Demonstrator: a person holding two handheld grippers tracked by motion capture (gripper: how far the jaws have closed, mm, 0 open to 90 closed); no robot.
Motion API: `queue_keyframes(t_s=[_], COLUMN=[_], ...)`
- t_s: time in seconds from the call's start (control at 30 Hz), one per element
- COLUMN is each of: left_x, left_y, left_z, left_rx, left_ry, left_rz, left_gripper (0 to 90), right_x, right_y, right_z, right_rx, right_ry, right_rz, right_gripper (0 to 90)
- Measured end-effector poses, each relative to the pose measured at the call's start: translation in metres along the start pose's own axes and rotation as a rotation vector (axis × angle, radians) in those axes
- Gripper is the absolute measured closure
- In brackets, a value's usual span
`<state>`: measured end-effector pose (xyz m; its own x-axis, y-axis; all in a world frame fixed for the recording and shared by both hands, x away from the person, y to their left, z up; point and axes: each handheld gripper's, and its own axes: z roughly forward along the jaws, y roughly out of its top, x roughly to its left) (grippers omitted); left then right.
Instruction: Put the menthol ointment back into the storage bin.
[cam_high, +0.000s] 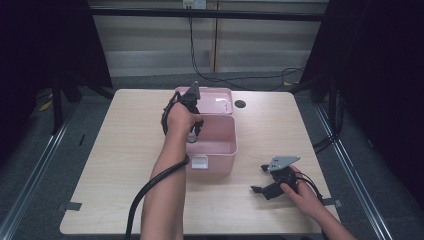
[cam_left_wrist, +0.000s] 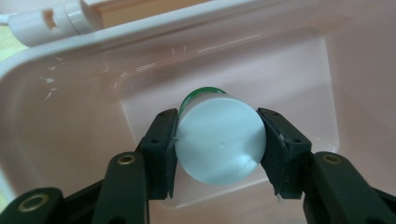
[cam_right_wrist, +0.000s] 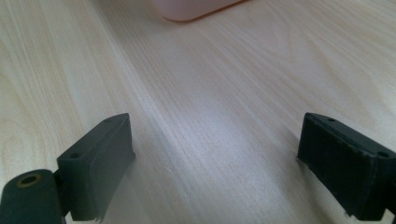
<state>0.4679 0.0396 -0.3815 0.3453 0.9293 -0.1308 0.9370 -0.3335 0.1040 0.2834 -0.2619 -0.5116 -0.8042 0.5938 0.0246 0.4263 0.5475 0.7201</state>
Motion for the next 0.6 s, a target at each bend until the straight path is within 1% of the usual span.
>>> queue_keyframes(t_s=[0.07, 0.13, 0.17, 0.2, 0.3, 0.37, 0.4, 0.5, 0.53, 0.6], left_x=[0.0008, 0.0005, 0.0007, 0.0002, 0.0002, -0.0011, -0.0017, -0.0041, -0.0046, -0.0065], left_y=[0.0007, 0.0012, 0.0017, 0.0018, 0.0026, 0.0029, 0.0033, 0.0046, 0.0052, 0.0061], left_z=[0.0009, 0.0024, 0.0024, 0.0031, 0.0036, 0.0041, 0.0043, 0.0063, 0.0071, 0.0089], left_rx=[0.002, -0.004, 0.003, 0.000, -0.007, -0.016, -0.009, -0.012, -0.006, -0.010], left_ry=[0.002, 0.003, 0.000, 0.003, 0.010, 0.011, 0.008, 0.007, 0.004, 0.008], left_rz=[0.005, -0.006, -0.007, -0.013, -0.013, -0.021, -0.016, -0.021, -0.016, -0.017], left_gripper=[50.5, 50.5, 50.5, 50.5, 50.5, 50.5, 50.5, 50.5, 50.5, 50.5], right_x=[0.0000, 0.0000, 0.0000, 0.0000, 0.0000, 0.0000, 0.0000, 0.0000, 0.0000, 0.0000], right_y=[0.0000, 0.0000, 0.0000, 0.0000, 0.0000, 0.0000, 0.0000, 0.0000, 0.0000, 0.0000], right_z=[0.0000, 0.0000, 0.0000, 0.0000, 0.0000, 0.0000, 0.0000, 0.0000, 0.0000, 0.0000], right_rx=[0.000, 0.000, 0.000, 0.000, 0.000, 0.000, 0.000, 0.000, 0.000, 0.000], right_ry=[0.000, -0.001, -0.001, 0.000, -0.001, -0.001, -0.001, -0.001, -0.001, -0.001], right_rz=[0.000, 0.000, 0.000, 0.000, -0.001, -0.001, -0.001, -0.001, -0.001, -0.001], right_gripper=[9.7, 9.7, 9.7, 9.7, 9.7, 9.7, 9.7, 9.7, 9.7, 9.7])
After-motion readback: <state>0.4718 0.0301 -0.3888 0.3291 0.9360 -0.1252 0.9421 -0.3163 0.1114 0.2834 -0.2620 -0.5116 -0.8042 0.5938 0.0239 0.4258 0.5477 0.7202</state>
